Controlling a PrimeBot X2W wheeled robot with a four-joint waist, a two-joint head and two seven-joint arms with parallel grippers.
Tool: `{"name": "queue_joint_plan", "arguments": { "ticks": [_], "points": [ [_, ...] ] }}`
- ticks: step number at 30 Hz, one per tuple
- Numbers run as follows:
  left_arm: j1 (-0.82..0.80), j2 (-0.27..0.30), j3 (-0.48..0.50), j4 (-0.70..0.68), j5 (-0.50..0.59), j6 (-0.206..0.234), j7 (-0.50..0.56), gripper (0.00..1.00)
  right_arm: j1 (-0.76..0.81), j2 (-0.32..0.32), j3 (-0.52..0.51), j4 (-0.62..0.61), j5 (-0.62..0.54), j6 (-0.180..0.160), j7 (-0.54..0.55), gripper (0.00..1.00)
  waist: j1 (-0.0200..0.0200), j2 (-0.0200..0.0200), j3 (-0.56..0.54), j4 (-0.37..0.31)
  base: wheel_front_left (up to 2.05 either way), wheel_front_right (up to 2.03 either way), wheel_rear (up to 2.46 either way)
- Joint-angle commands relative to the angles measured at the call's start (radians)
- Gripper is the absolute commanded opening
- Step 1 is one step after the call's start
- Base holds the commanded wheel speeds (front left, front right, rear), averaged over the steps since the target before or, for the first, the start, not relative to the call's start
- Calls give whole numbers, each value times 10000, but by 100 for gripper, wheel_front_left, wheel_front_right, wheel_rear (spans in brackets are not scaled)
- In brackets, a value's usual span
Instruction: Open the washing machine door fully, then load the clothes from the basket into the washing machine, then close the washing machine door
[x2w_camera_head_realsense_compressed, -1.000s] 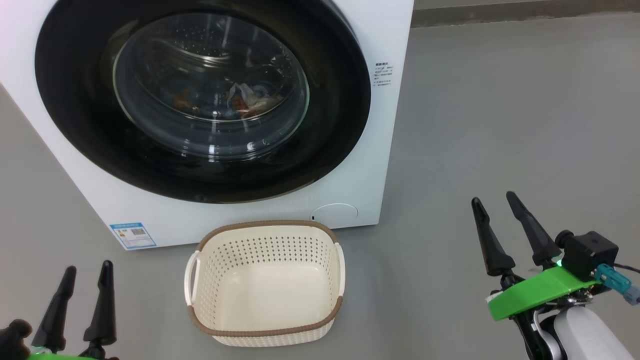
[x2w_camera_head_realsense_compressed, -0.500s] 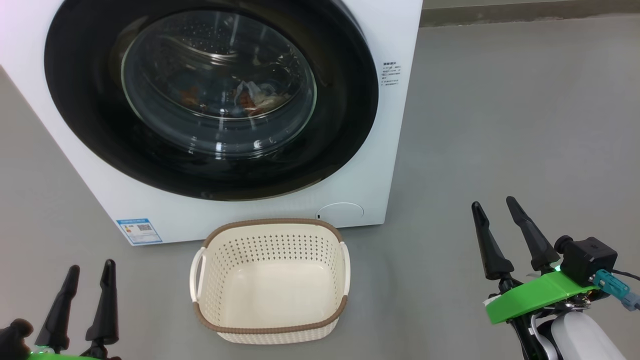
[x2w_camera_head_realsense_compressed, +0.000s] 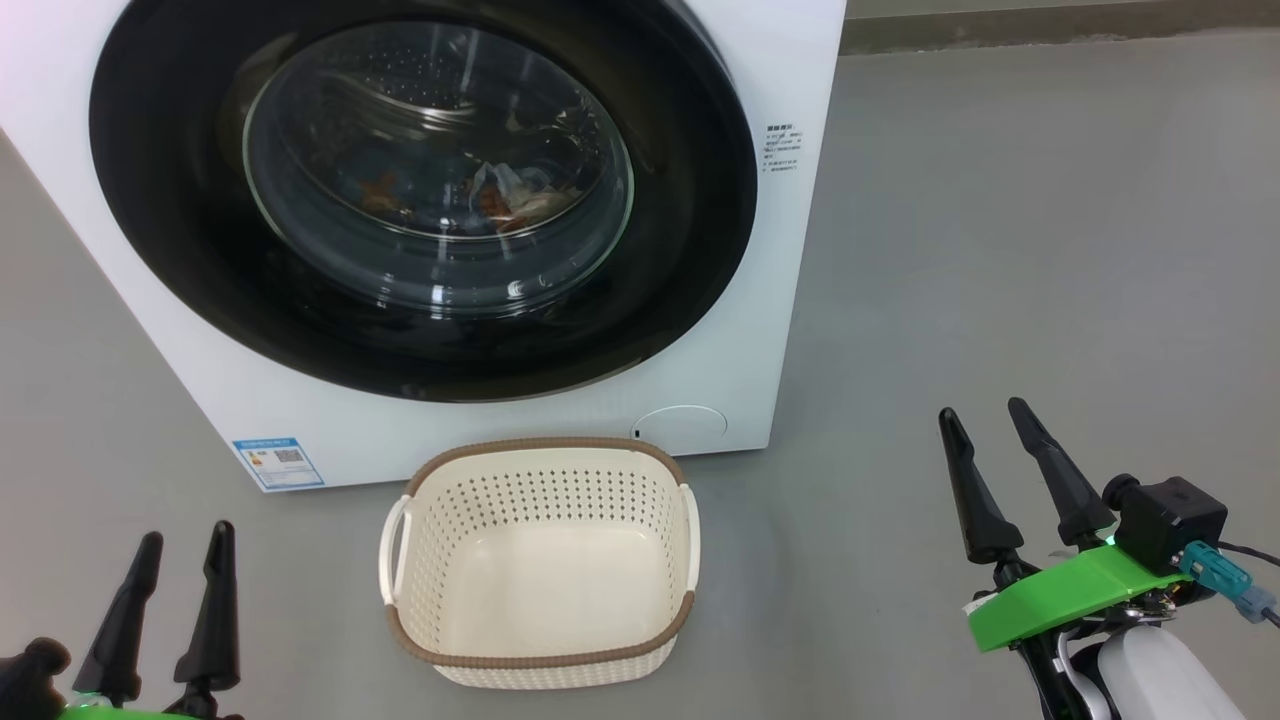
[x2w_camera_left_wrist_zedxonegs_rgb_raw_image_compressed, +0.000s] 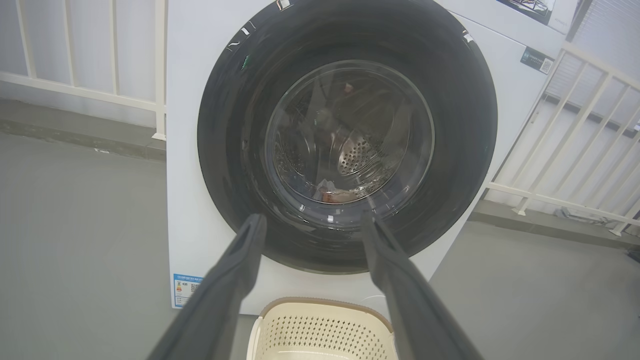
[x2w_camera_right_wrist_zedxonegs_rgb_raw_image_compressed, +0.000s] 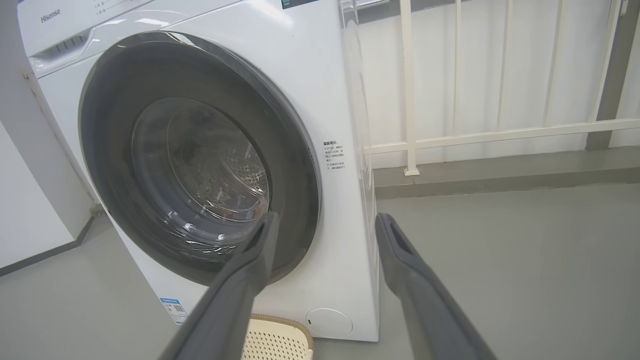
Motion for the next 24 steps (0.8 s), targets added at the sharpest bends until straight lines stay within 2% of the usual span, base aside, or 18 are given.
{"name": "queue_joint_plan", "arguments": {
  "ticks": [1, 24],
  "points": [
    [-409, 325, 417, -129, 47, -21, -65, 100, -134, -41, 200, -202, -104, -27, -21, 100, 0, 0, 7, -4, 0, 0, 0],
    [-513, 421, 330, -226, -23, -21, -65, 100, -159, 129, 164, -104, -219, -27, -21, 100, 0, 0, 160, 136, 0, 0, 0]
  ]
}}
